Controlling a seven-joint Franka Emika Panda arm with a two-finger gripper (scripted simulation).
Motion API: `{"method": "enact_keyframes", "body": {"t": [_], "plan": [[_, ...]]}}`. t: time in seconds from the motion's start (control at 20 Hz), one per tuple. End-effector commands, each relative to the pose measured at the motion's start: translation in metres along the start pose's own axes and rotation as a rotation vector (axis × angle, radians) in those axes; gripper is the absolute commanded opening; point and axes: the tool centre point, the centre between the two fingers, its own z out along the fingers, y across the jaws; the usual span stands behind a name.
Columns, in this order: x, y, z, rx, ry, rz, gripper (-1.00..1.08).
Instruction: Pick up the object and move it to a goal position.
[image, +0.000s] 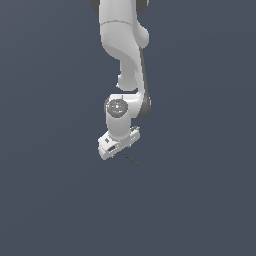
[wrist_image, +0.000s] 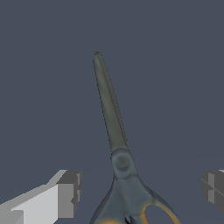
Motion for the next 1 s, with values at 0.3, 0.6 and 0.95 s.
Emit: {"method": "enact_keyframes", "body": {"t": [0.3, 0.6, 0.95], "plan": [[0.0, 0.0, 0.031, 0.001, 0.0, -0.003, 1.0], [0.0, 0.0, 0.032, 0.001, 0.0, -0.003, -1.0], [0.001, -0.001, 0.03, 0.001, 0.0, -0.004, -1.0]]}}
